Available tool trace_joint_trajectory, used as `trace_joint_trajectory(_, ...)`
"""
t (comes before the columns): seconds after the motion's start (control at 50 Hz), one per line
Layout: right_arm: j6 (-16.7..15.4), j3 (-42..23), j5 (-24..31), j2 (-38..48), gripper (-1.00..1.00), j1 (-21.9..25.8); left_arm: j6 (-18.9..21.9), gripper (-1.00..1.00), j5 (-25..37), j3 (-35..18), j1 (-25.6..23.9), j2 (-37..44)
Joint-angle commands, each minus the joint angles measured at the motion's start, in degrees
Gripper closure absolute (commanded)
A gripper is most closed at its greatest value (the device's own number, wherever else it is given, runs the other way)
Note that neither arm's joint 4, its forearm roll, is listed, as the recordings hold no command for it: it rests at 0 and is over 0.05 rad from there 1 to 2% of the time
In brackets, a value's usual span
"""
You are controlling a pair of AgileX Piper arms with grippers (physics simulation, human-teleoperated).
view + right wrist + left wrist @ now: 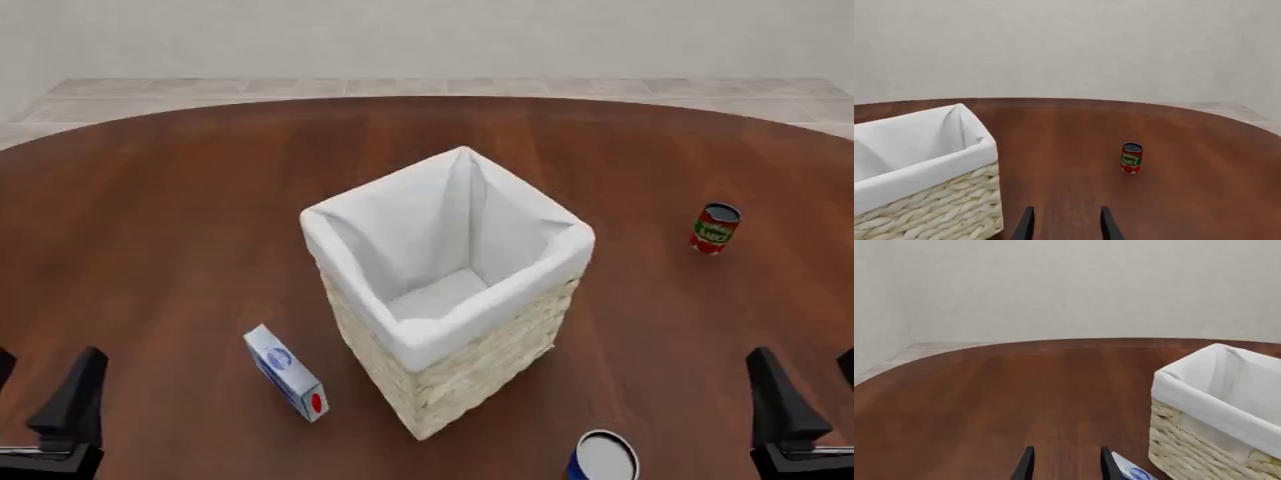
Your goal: Pick up the tomato sauce, and put it in the basket.
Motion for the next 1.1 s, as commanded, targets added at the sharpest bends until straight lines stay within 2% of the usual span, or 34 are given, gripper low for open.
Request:
trace_joint_trajectory(0.02,0.15,-0.14,0.01,0.33,-1.00,-0.10,0.01,-1.00,-0.08,-0.18,-0.01,0.32)
trace_joint_trajectory(0.24,-0.36,-0.49,-1.48,2.18,-1.00,-0.88,-0.01,-1.00,-0.08,-0.18,0.00,0.33)
trace_joint_trajectory(0.32,-0.74,-4.11,-3.34,7.66,-1.00,-1.58,0.01,-1.00,-0.08,-0.18,-0.01,0.32)
trace_joint_trajectory(0.34,0.55,-5.47,-3.06,8.98,-1.00,-2.28,0.01,-1.00,-0.08,-0.18,-0.01,0.33)
trace_joint_trajectory(0.36,-1.53,-6.17,-3.13,10.21,-1.00,-1.76,0.00,-1.00,-0.08,-0.18,-0.01,0.33)
trace_joint_trajectory(0.38,-1.91,-6.93,-3.09,11.00,-1.00,-1.71,0.00,-1.00,-0.08,-0.18,-0.01,0.33)
trace_joint_trajectory(0.46,-1.31,-9.52,-2.76,13.51,-1.00,-2.18,0.01,-1.00,-0.08,-0.18,-0.01,0.32)
trace_joint_trajectory(0.52,-3.55,-12.47,-2.29,16.47,-1.00,-2.60,0.00,-1.00,-0.08,-0.18,-0.01,0.33)
trace_joint_trajectory(0.7,-4.59,-20.62,-1.10,24.69,-1.00,-3.53,-0.01,-1.00,-0.08,-0.18,0.00,0.34)
trace_joint_trajectory(0.78,-5.07,-22.46,-1.14,27.72,-1.00,-4.06,-0.01,-1.00,-0.08,-0.18,0.00,0.34)
trace_joint_trajectory(0.82,-6.67,-23.41,-1.60,30.18,-1.00,-3.88,-0.02,-1.00,-0.08,-0.18,0.00,0.34)
trace_joint_trajectory(0.88,-5.27,-25.19,-2.20,33.57,-1.00,-4.93,-0.01,-1.00,-0.08,-0.18,0.00,0.33)
trace_joint_trajectory(0.98,-7.44,-26.78,-2.93,36.57,-1.00,-5.97,-0.01,-1.00,-0.08,-0.18,0.01,0.33)
trace_joint_trajectory(1.02,-6.13,-27.73,-2.76,38.21,-1.00,-6.79,-0.02,-1.00,-0.08,-0.18,0.00,0.34)
trace_joint_trajectory(1.1,-6.76,-28.63,-3.55,41.37,-1.00,-7.67,-0.01,-1.00,-0.08,-0.18,0.01,0.33)
